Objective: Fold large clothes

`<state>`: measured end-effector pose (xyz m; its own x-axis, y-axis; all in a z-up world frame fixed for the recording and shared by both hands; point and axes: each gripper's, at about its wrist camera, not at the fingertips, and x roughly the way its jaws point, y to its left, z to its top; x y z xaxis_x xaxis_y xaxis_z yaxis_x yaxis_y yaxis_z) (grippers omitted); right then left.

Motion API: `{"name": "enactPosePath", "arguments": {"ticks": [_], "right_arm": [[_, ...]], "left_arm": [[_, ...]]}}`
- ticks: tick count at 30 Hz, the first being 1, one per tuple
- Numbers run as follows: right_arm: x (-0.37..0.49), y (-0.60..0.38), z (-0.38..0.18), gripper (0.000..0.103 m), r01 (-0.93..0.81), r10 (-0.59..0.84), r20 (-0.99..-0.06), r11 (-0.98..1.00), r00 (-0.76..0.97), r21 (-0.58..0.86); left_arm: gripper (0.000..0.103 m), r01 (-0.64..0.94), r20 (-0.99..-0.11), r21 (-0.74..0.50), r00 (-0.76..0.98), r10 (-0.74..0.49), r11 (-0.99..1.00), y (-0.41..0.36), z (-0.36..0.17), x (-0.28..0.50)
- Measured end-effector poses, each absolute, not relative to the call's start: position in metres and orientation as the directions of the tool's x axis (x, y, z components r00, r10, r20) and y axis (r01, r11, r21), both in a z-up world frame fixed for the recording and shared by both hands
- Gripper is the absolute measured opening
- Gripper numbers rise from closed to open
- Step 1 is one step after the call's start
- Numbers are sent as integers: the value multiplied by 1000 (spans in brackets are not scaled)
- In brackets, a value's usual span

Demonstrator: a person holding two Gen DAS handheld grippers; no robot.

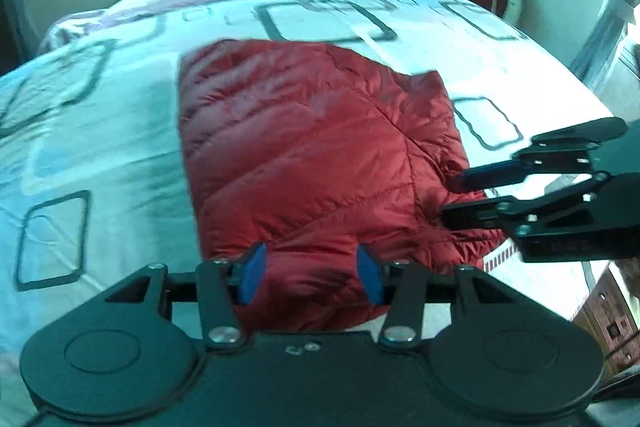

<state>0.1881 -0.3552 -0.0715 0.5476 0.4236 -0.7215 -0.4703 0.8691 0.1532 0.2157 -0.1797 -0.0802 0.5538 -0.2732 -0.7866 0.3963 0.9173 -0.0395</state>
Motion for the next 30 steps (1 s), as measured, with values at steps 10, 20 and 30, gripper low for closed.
{"name": "enactPosePath", "arguments": {"ticks": [10, 20, 30], "right_arm": [[184, -348, -114, 41, -468, 373, -801, 874, 469, 133], [197, -408, -83, 41, -315, 480, -694, 877, 537, 362], [267, -484, -114, 92, -7, 584, -563, 698, 585, 716]], "left_arm": [[39, 268, -850, -72, 487, -200, 961, -165, -116, 214], [103, 223, -775, -121, 588, -232, 967, -150, -79, 216], [99, 97, -758, -363, 548, -354, 927, -126, -102, 302]]}}
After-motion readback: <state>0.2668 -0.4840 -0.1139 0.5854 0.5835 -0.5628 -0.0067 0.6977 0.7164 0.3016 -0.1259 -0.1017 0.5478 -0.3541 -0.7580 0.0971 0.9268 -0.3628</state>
